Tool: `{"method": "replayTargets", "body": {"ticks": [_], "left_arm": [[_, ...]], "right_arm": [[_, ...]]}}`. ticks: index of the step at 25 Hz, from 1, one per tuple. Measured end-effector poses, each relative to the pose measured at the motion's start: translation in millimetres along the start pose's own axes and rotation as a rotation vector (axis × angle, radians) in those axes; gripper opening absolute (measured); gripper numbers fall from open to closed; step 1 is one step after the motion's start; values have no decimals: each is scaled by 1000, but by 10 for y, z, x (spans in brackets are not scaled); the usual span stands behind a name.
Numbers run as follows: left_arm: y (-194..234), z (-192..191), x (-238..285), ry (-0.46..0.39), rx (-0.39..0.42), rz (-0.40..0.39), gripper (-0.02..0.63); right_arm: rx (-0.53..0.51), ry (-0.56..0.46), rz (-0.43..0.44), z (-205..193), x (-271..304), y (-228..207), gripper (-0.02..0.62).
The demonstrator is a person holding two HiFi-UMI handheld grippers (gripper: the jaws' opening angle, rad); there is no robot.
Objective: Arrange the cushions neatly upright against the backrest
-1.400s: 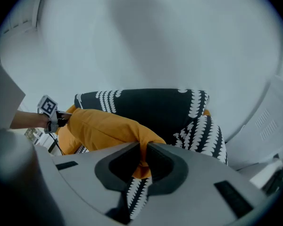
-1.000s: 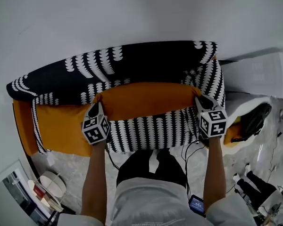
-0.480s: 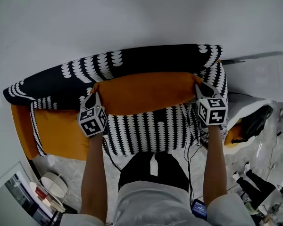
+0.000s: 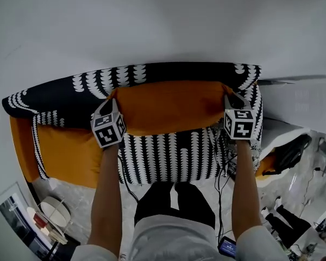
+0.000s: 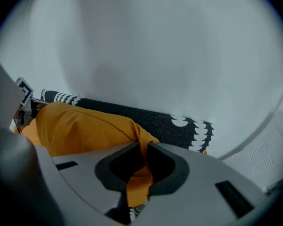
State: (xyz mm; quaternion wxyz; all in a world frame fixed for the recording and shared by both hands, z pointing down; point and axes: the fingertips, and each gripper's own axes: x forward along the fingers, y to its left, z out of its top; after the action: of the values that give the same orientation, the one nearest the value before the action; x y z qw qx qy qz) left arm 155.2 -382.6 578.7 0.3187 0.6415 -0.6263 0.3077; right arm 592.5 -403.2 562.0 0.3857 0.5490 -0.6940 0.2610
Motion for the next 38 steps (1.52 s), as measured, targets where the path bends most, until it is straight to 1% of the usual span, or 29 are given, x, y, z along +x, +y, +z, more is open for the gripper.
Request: {"method": "replayTargets", "body": {"ticks": [3, 9, 13, 18, 19, 22, 23, 27, 29, 32, 35, 38], "left_arm": [[0, 9, 70, -1, 29, 12, 37], [3, 5, 116, -4, 32, 24, 37], [38, 52, 37, -24, 38, 34, 49], [119, 113, -179, -64, 19, 29, 141], [123, 129, -231, -67, 14, 20, 153], [121, 143, -425, -85, 7, -17, 229], [140, 140, -493, -95, 6, -20, 235], [166, 79, -720, -121, -8, -14, 235], [142, 22, -846, -127, -9, -19, 235], [110, -80, -1099, -141, -11, -25, 233], [68, -160, -1419, -168, -26, -28, 194], [56, -239, -1807, -199, -46, -19, 159]], "right_arm": [[9, 2, -22, 17, 96, 13, 43], [17, -10, -35, 24, 168, 14, 43], [65, -21, -25, 56, 90, -20, 43], [107, -47, -39, 110, -111, -80, 72], [115, -61, -42, 132, -173, -107, 86], [106, -82, -43, 157, -378, -151, 170], [90, -75, -38, 139, -434, -135, 179], [23, -41, -28, 33, -632, -69, 195], [30, -39, -19, 3, -748, -30, 195], [62, -17, 44, -33, -895, 141, 195], [24, 0, 102, -8, -1065, 338, 195], [-16, -22, 175, 103, -1308, 551, 193]]}}
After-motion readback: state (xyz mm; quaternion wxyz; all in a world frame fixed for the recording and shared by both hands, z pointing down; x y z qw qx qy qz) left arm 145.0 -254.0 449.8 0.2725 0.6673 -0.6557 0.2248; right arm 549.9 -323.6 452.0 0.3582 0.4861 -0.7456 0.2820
